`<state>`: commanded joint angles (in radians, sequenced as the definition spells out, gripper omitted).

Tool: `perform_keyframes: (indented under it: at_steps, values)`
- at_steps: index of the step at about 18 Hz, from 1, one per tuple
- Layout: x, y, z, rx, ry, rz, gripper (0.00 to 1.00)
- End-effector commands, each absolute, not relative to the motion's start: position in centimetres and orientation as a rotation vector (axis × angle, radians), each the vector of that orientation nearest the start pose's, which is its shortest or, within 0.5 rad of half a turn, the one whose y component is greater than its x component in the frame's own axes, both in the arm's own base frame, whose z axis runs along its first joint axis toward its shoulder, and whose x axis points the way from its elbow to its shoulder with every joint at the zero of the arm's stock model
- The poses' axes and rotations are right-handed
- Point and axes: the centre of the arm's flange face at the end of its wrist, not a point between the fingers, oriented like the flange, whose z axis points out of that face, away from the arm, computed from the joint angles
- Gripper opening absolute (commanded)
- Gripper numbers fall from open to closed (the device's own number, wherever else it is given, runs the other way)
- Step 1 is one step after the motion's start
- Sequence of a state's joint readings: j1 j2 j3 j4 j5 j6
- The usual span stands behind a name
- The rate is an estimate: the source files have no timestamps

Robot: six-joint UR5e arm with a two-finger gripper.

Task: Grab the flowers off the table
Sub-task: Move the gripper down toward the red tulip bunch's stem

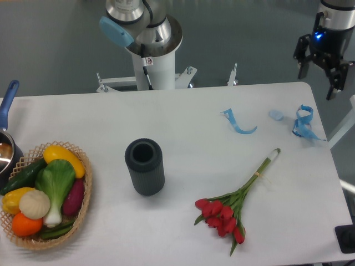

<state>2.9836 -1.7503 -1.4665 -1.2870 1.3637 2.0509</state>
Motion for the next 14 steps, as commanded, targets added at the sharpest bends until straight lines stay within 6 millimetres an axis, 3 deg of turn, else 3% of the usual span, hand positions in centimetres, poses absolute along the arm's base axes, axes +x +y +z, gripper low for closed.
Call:
perform_keyframes:
  at_steps: [6,9,14]
  values:
    - [-54.3,25.3,47.5,-2.79,0.982,0.39,1.0]
    - [-54.2,25.4,45.9,-2.813,0.819,0.359,1.0]
    - [-53.1,28.5,44.5,-2.828,0.705,0.298,1.0]
